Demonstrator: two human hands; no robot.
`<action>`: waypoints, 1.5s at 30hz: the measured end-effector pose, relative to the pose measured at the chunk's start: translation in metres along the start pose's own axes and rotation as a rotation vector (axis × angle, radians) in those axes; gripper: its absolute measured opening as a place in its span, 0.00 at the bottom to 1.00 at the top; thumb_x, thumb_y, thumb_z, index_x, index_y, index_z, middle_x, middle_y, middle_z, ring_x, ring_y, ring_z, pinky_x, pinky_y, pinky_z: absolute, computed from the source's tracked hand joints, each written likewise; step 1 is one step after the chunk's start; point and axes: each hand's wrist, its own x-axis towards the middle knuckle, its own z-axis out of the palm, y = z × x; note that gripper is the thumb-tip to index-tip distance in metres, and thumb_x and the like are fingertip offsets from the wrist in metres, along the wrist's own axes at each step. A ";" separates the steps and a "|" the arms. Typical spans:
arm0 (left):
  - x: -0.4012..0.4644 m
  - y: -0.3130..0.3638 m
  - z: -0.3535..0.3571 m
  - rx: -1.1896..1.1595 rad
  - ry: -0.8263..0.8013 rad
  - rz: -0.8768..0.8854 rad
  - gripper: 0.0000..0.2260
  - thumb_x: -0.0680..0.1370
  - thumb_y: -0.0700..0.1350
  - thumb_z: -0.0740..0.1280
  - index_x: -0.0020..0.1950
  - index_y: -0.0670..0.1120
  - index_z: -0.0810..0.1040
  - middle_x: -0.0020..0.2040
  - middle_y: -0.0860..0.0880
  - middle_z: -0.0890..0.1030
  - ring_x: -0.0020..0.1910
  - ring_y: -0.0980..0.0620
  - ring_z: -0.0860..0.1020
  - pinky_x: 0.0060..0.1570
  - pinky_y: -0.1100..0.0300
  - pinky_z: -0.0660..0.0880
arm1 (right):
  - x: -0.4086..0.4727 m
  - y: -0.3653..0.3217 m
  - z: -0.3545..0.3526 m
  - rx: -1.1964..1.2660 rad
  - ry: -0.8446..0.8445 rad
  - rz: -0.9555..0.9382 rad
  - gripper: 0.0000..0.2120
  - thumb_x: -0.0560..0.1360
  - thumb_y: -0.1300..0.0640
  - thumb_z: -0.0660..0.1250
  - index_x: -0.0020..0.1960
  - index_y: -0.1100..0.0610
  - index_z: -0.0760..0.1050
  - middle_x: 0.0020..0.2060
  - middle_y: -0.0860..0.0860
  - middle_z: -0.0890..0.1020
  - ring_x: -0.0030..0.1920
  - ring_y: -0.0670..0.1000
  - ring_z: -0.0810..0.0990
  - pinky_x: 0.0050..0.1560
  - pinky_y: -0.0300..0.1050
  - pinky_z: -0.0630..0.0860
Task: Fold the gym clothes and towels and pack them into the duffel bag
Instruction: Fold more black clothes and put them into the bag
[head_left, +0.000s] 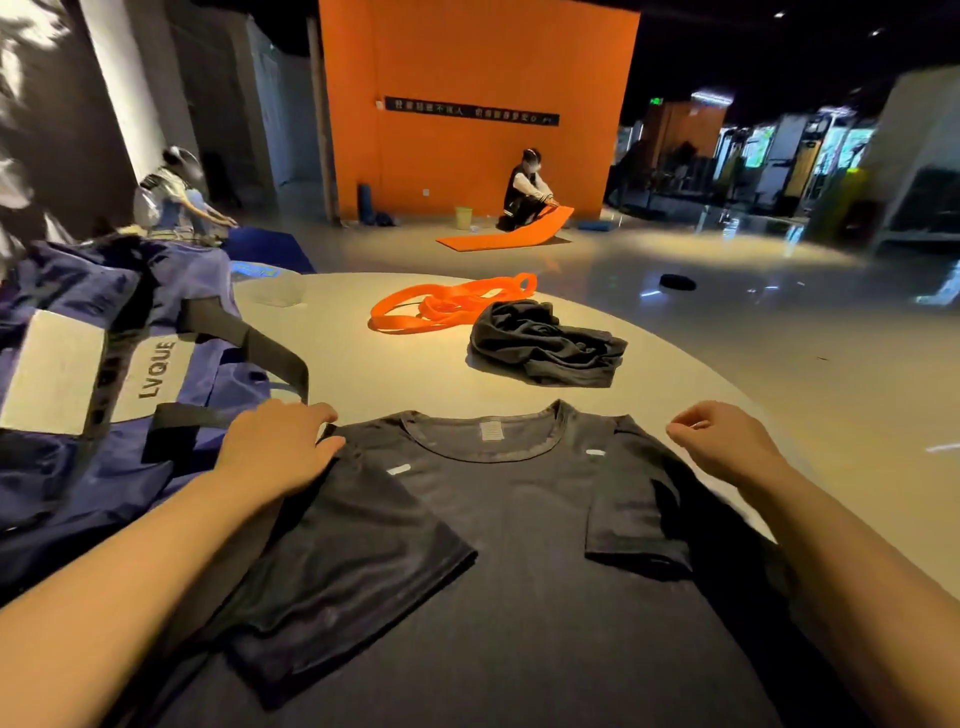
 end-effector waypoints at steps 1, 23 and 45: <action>0.007 -0.001 0.005 -0.018 -0.033 -0.019 0.20 0.80 0.59 0.58 0.70 0.54 0.69 0.62 0.49 0.78 0.61 0.47 0.75 0.57 0.51 0.72 | 0.013 0.004 0.003 -0.008 -0.017 0.027 0.13 0.79 0.52 0.64 0.57 0.60 0.78 0.56 0.57 0.80 0.51 0.55 0.75 0.54 0.49 0.73; 0.093 -0.020 -0.095 -0.670 0.595 -0.139 0.06 0.77 0.43 0.68 0.53 0.45 0.77 0.49 0.45 0.78 0.51 0.43 0.76 0.51 0.55 0.68 | 0.096 -0.103 -0.053 0.690 0.210 -0.338 0.06 0.81 0.59 0.59 0.46 0.54 0.63 0.60 0.66 0.71 0.37 0.54 0.80 0.41 0.52 0.82; -0.103 0.011 0.031 -0.443 -0.091 0.515 0.31 0.67 0.63 0.46 0.70 0.61 0.61 0.71 0.64 0.58 0.70 0.67 0.53 0.65 0.78 0.43 | -0.065 0.090 0.004 -0.013 0.012 -0.294 0.22 0.74 0.71 0.62 0.63 0.52 0.74 0.62 0.51 0.77 0.62 0.54 0.75 0.63 0.48 0.69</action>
